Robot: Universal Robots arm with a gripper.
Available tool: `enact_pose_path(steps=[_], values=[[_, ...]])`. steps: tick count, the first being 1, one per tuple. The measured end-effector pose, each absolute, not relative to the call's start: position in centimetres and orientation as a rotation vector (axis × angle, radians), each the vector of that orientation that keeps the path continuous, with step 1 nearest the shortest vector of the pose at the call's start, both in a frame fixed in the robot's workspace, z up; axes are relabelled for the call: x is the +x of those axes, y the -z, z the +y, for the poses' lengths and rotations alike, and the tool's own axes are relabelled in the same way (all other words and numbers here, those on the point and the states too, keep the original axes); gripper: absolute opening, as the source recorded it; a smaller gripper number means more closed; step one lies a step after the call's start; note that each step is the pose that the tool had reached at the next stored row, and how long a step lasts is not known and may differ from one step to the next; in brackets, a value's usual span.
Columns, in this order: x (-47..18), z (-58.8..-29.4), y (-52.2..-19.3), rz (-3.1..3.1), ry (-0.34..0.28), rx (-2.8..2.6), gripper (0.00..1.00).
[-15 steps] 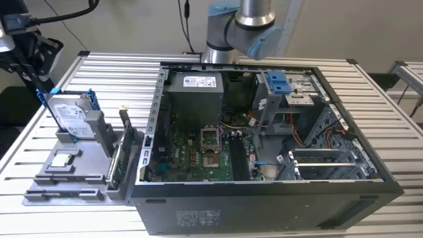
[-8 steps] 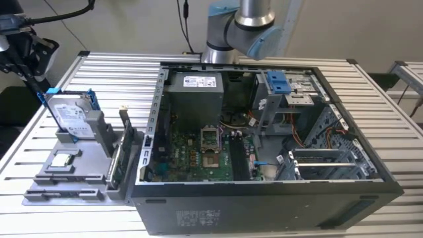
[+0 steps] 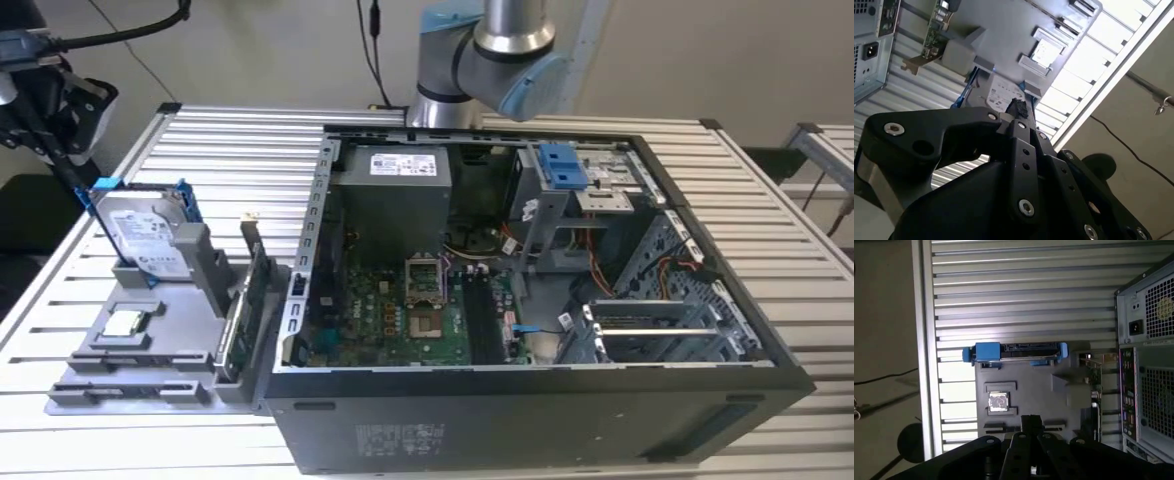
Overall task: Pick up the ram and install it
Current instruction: 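Reach for the ram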
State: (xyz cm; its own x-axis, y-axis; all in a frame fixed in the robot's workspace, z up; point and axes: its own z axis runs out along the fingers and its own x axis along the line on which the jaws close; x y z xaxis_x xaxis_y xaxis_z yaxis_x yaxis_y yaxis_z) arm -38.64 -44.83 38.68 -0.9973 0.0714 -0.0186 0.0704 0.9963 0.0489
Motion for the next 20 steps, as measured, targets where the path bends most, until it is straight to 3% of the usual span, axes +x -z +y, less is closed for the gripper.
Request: enact_pose_path(steps=[20], values=[[-38.7, -48.7, -38.5, 3.118, -0.075, 0.111, 0.11]])
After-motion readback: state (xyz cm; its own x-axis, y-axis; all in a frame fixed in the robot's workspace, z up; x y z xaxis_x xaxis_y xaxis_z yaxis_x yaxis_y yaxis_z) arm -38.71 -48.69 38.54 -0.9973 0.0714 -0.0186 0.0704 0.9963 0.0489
